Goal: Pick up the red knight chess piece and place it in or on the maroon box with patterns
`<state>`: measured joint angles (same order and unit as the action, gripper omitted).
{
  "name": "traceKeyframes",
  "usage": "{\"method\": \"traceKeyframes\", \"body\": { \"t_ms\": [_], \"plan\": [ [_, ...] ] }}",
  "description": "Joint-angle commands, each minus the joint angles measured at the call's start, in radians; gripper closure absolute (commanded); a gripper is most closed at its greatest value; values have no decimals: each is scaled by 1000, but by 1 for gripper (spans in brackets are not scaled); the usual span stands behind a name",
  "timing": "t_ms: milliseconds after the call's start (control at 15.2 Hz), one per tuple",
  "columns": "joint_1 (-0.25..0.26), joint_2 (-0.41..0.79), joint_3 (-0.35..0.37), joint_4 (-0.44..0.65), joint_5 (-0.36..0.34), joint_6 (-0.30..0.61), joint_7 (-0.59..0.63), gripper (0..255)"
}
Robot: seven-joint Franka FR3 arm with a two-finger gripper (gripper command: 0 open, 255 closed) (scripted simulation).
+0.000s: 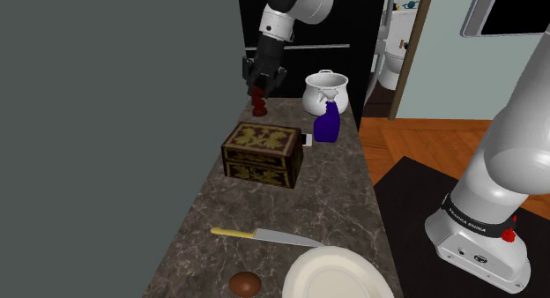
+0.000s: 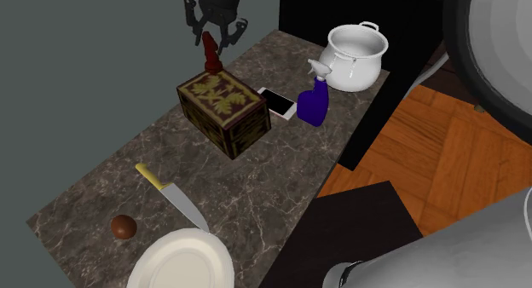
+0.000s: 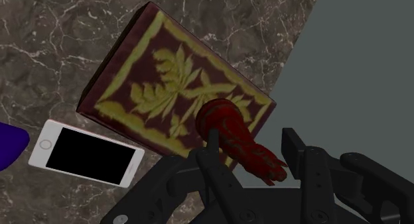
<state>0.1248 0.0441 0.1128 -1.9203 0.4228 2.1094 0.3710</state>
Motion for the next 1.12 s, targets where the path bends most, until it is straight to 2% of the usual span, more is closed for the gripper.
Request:
{"method": "traceKeyframes", "body": {
  "t_ms": [0,1056],
  "plan": [
    [-2,16,-1,1,2,12,-10,255],
    [5,88,8,-111,49,187,-90,255]
  ]
}}
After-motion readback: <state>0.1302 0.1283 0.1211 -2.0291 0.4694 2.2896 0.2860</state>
